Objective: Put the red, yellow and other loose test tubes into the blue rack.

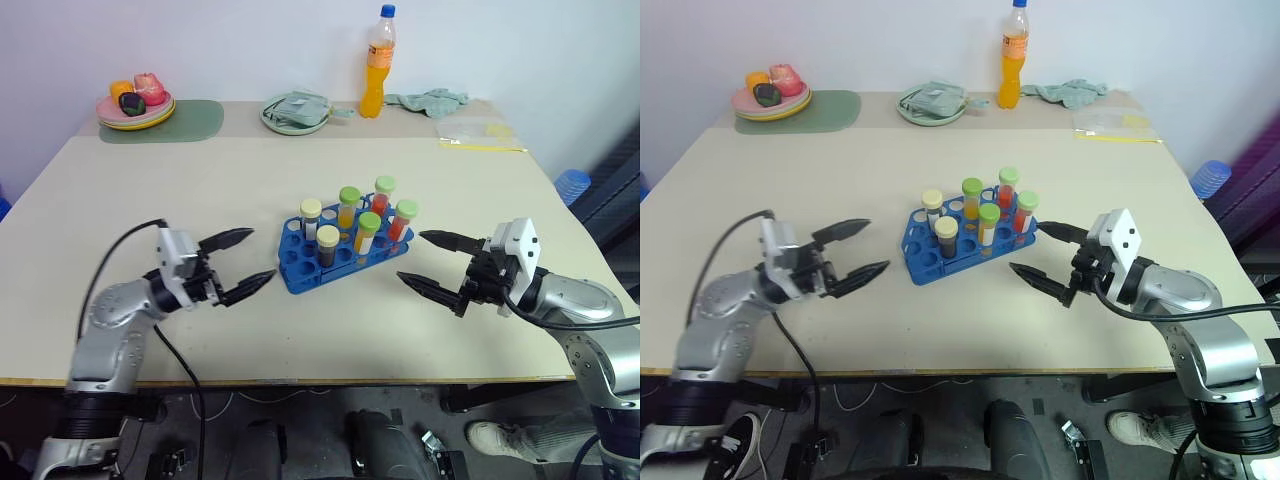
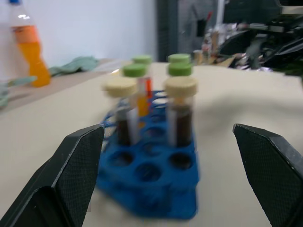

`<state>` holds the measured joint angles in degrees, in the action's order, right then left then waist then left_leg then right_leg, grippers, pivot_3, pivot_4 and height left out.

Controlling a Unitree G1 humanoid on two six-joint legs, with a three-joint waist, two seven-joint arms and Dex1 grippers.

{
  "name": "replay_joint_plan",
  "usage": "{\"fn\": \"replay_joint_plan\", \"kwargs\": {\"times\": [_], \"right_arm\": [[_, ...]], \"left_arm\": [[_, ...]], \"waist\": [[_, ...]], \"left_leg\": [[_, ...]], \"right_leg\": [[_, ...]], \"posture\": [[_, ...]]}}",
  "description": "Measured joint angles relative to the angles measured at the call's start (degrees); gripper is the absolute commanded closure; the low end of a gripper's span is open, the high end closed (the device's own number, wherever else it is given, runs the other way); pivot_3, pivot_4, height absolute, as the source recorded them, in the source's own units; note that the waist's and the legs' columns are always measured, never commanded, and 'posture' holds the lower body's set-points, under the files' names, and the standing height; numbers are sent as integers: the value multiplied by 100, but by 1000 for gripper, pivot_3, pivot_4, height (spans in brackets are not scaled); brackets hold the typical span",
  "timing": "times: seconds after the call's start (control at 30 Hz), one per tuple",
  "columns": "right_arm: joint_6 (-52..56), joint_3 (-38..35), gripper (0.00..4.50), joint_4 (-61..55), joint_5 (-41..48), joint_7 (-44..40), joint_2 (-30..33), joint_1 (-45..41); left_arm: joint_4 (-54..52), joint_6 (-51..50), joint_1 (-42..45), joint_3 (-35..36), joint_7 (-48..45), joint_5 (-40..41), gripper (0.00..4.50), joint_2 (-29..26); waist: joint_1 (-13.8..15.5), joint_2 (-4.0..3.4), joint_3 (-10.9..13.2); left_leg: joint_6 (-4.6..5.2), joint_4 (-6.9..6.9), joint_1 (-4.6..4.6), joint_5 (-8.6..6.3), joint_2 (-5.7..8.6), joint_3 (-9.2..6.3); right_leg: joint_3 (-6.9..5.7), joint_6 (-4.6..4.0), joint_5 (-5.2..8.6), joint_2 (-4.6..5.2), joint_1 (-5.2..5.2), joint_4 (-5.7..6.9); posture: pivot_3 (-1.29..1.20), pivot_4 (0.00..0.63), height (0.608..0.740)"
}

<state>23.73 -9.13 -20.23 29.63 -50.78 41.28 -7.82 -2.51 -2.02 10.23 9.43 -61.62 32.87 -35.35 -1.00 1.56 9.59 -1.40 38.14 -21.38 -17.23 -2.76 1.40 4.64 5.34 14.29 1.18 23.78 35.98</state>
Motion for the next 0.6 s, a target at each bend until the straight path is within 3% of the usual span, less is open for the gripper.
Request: {"fn": "replay_joint_plan", "kwargs": {"times": [0.3, 0.6], "right_arm": [[-722, -46, 0, 682, -356, -440, 133, 223], [-1191, -247, 0, 912, -613, -500, 304, 339]], "left_arm": [[470, 207, -301, 322, -577, -198, 29, -646], [655, 235, -4, 244, -569, -362, 29, -537]], "waist": [[16, -1, 1], [12, -1, 0]], "left_leg": [[0, -1, -2, 0, -1, 9], [0, -2, -3, 0, -2, 11]], "right_leg": [[2, -2, 1, 3, 6, -1], [3, -1, 0, 0, 9, 2]], "posture": [[0, 150, 740], [0, 150, 740]]}}
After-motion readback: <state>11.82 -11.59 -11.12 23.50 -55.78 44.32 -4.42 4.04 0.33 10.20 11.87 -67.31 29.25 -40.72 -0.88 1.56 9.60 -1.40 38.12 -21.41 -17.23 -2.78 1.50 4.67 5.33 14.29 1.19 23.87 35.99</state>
